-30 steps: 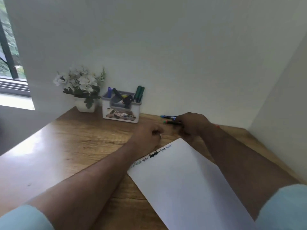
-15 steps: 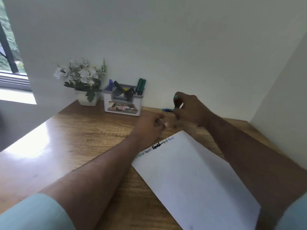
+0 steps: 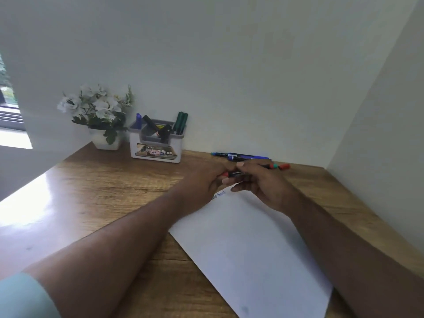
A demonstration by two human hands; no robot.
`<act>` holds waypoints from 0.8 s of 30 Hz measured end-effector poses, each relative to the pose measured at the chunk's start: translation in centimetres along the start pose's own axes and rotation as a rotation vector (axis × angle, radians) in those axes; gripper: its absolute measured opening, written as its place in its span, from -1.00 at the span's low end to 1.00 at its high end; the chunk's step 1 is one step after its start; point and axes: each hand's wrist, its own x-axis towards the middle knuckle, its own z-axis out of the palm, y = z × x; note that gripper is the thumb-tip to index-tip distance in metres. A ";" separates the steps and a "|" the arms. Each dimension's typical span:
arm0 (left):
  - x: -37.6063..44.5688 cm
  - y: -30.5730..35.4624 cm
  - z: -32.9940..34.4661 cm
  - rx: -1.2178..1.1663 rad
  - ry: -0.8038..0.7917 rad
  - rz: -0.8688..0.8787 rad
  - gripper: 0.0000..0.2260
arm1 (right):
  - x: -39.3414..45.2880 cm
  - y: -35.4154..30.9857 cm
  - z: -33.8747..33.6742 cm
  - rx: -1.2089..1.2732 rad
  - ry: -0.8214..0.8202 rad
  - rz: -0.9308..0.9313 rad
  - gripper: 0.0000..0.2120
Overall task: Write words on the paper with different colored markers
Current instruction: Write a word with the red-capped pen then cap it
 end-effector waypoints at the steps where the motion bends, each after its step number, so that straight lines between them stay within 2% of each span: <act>1: 0.0 0.1 0.1 0.026 -0.020 0.002 -0.88 | -0.1 -0.2 -0.3 0.030 -0.024 0.044 -0.73; 5: 0.1 0.4 0.2 0.020 -0.047 -0.078 -0.86 | -0.1 0.2 -0.3 0.119 -0.089 0.215 -0.73; 8: 0.4 -0.1 0.1 0.053 -0.076 -0.236 -0.67 | 0.4 0.3 -0.2 0.154 -0.087 0.256 -0.72; 10: 0.5 -0.4 -0.1 0.050 -0.043 -0.355 -0.58 | 0.3 0.2 -1.1 0.233 -0.017 0.241 -0.70; 12: 0.5 -0.3 -0.1 0.107 -0.046 -0.401 -0.52 | 0.1 0.2 -2.5 0.327 0.092 0.192 -0.66; 15: 0.5 -0.6 0.1 0.139 -0.136 -0.389 -0.57 | 0.2 0.8 -3.1 0.368 0.169 0.103 -0.75; 17: 0.4 -1.1 -0.1 0.089 -0.185 -0.350 -0.73 | 0.8 1.3 -2.8 0.326 0.195 0.030 -0.88; 19: 0.3 -1.3 -0.4 0.055 -0.231 -0.307 -0.86 | 1.2 1.7 -2.6 0.258 0.235 -0.012 -0.82; 22: 0.4 -1.2 -0.2 0.016 -0.250 -0.319 -0.91 | 1.4 2.2 -2.6 0.124 0.265 -0.015 -0.76; 24: 0.6 -1.3 -0.2 -0.018 -0.237 -0.342 -0.92 | 1.4 2.5 -2.6 0.010 0.244 -0.010 -0.79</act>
